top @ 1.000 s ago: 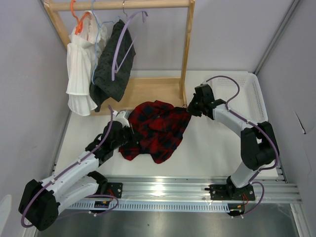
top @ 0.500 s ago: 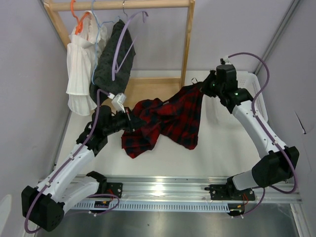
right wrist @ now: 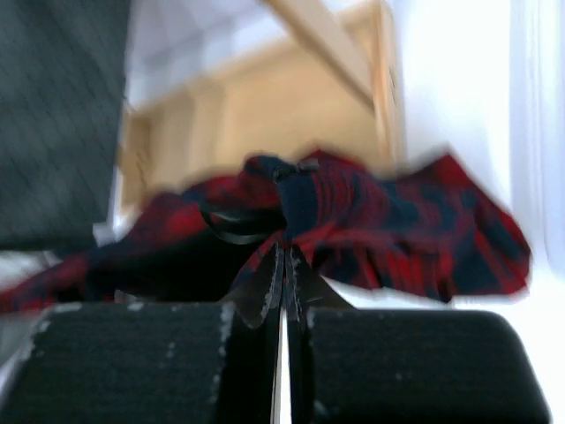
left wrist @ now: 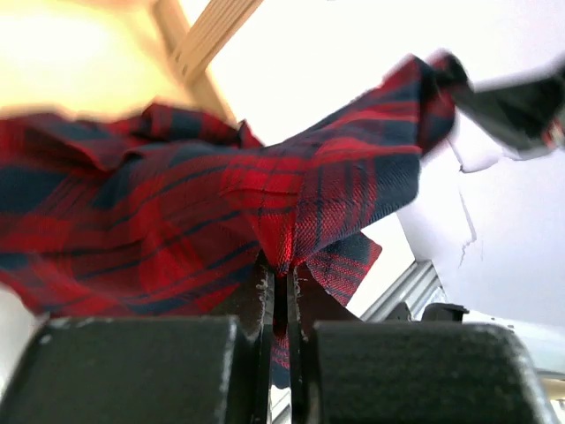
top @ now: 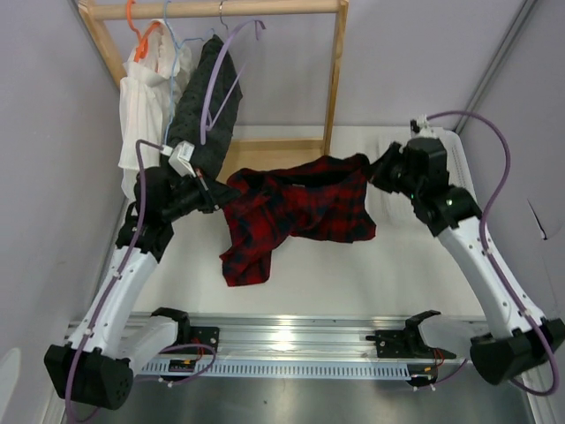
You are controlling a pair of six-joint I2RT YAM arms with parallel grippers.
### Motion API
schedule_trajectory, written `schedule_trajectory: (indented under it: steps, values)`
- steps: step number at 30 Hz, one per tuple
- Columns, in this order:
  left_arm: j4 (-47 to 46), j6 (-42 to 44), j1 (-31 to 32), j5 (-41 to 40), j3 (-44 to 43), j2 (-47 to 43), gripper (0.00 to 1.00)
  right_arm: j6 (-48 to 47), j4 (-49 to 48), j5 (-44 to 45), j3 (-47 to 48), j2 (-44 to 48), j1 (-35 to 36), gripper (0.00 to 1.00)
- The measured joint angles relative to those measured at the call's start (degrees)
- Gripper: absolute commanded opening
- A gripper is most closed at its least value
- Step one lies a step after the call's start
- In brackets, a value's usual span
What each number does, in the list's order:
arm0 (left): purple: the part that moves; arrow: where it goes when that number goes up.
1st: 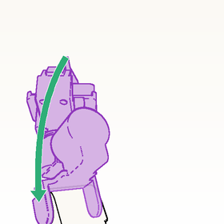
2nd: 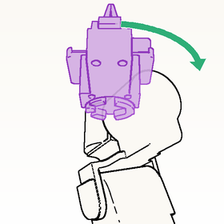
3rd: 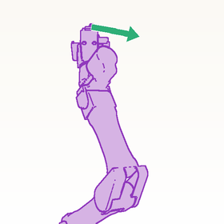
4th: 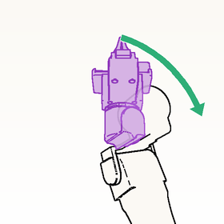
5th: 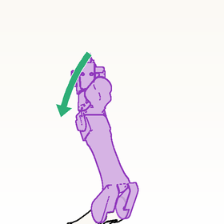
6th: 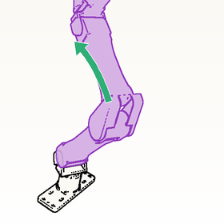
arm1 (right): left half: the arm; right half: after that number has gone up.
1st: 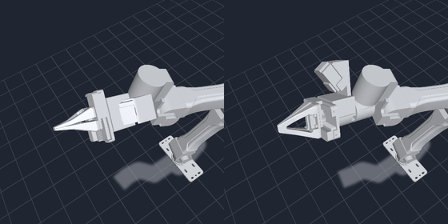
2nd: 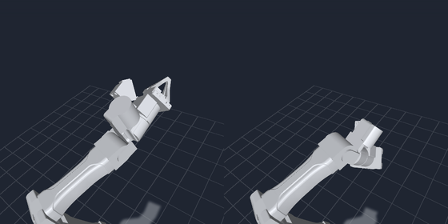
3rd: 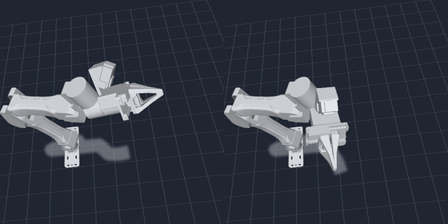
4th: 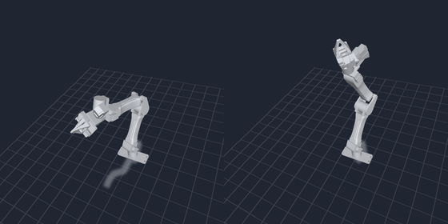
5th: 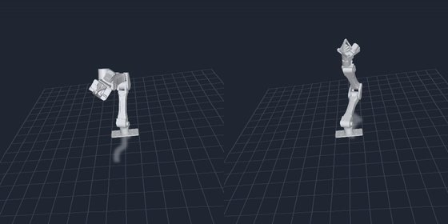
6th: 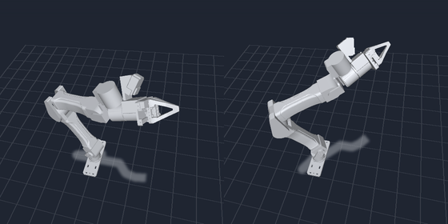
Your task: Place the skirt on the hanger
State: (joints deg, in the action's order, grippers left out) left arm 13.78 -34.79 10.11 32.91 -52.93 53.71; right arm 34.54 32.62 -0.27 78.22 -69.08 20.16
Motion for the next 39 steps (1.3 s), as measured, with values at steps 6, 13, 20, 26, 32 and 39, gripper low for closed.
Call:
schedule_trajectory:
  steps: [6, 13, 20, 26, 32, 39]
  values:
    - [-11.0, -6.7, -1.7, 2.4, 18.5, 8.0, 0.0, 4.1, -1.4, 3.2, -20.4, 9.9, 5.0, 0.0]
    - [-19.7, -11.3, -1.8, 2.4, 29.3, 16.4, 0.09, 8.4, -4.8, 5.3, -35.8, 7.6, 7.3, 0.0]
    - [-22.7, -8.7, -1.8, 5.0, 28.7, 17.0, 0.5, 9.8, -8.9, 5.4, -38.4, 4.6, 7.5, 0.0]
    - [-20.3, -5.8, -0.4, 8.2, 26.0, 9.5, 0.55, 9.7, -9.1, 5.5, -35.3, 3.0, 8.4, 0.0]
    - [-7.7, 1.4, 6.4, -0.5, 14.4, 4.7, 0.58, 9.4, -8.9, 5.7, -30.6, 2.8, 10.3, 0.0]
    - [4.6, 2.3, 13.2, -15.4, 12.5, -4.0, 0.65, 9.4, -8.7, 5.9, -29.0, 2.8, 11.8, 0.0]
